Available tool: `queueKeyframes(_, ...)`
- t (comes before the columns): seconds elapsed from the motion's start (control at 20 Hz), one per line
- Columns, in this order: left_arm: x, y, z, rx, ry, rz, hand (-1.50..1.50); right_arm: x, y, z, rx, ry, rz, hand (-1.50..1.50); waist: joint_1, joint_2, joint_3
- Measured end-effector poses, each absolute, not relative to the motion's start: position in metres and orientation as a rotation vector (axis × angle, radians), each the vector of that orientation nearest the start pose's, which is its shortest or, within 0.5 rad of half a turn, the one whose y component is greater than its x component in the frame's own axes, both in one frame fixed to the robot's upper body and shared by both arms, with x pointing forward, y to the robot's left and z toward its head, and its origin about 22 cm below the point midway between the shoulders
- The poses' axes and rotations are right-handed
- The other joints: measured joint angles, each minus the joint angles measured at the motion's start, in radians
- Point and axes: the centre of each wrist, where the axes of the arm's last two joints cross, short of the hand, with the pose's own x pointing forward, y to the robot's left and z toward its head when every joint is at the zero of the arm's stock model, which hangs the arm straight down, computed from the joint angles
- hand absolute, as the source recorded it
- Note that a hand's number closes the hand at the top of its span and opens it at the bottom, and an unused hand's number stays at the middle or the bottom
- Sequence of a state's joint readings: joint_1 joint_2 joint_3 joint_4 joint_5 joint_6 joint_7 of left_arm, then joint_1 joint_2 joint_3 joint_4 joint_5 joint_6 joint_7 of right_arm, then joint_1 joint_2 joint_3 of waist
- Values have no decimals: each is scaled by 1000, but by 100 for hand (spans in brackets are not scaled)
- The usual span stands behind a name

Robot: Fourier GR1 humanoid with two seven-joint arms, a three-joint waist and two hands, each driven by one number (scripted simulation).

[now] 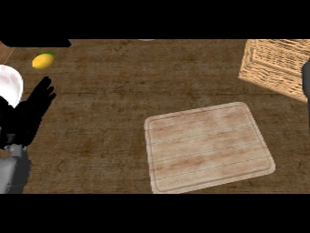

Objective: Pick the croissant from the cutting board and place it in the basket

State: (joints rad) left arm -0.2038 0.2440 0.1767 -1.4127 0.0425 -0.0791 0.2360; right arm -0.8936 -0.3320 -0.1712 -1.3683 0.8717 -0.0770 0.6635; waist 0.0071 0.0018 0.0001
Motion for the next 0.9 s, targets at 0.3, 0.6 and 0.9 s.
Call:
queueKeyframes(0.3,295,313,47,184,-1384,-79,0,398,-281,235,-1202,-1512,195,150,2,1,0)
queueKeyframes(0.6,292,320,40,183,-1379,-75,0,409,-315,205,-1167,-1518,161,150,3,1,0)
queueKeyframes(0.9,295,312,40,185,-1386,-79,0,414,-340,176,-1222,-1448,-9,-150,6,3,0)
